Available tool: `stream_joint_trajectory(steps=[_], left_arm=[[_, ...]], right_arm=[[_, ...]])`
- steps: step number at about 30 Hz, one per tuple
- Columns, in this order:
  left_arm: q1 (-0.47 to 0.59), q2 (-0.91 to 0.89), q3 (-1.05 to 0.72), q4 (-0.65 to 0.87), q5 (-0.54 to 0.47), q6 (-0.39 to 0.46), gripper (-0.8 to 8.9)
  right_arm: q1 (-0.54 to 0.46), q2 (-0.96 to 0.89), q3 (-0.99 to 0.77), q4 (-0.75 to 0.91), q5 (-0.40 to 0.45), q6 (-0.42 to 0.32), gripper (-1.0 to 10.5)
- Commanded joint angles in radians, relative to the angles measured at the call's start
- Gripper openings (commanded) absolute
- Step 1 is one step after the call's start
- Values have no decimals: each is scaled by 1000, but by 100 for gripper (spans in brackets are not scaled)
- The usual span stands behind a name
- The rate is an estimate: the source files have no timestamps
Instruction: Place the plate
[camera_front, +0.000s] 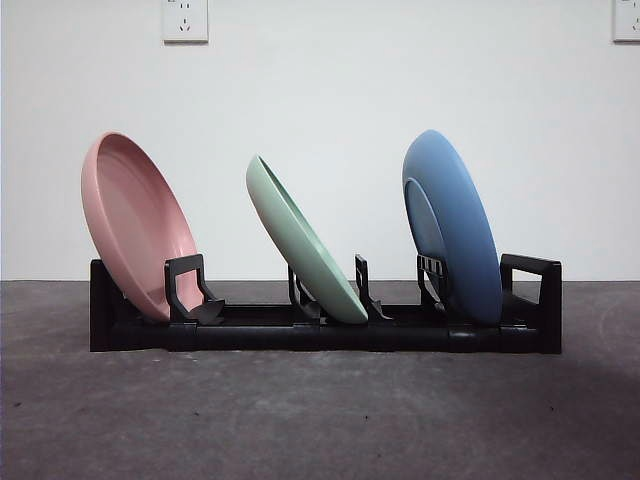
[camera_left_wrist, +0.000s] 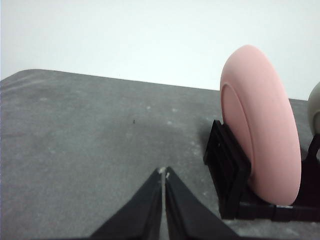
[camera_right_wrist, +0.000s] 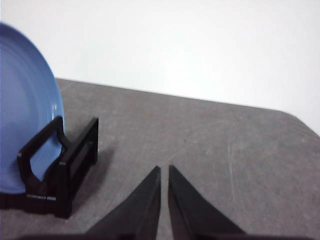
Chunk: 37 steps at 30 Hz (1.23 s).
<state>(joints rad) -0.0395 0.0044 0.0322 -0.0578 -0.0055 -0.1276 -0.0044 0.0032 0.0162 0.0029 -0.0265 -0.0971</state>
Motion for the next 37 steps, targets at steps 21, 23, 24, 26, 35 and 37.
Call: stream_joint_trajectory(steps=[21, 23, 24, 26, 35, 37], left_arm=[[0, 12, 180, 195, -2, -426, 10], [0, 34, 253, 99, -2, -426, 10], [0, 53, 299, 46, -2, -425, 10], [0, 91, 373, -23, 5, -422, 10], [0, 350, 691, -299, 184, -305, 11], [0, 421, 756, -391, 215, -298, 11]], right_arm=[[2, 35, 201, 48, -79, 448, 14], [2, 69, 275, -23, -79, 444, 14], [2, 92, 314, -48, -79, 435, 14], [2, 135, 385, -95, -82, 417, 14], [2, 398, 740, -410, -211, 378, 14], [2, 467, 817, -495, -256, 362, 14]])
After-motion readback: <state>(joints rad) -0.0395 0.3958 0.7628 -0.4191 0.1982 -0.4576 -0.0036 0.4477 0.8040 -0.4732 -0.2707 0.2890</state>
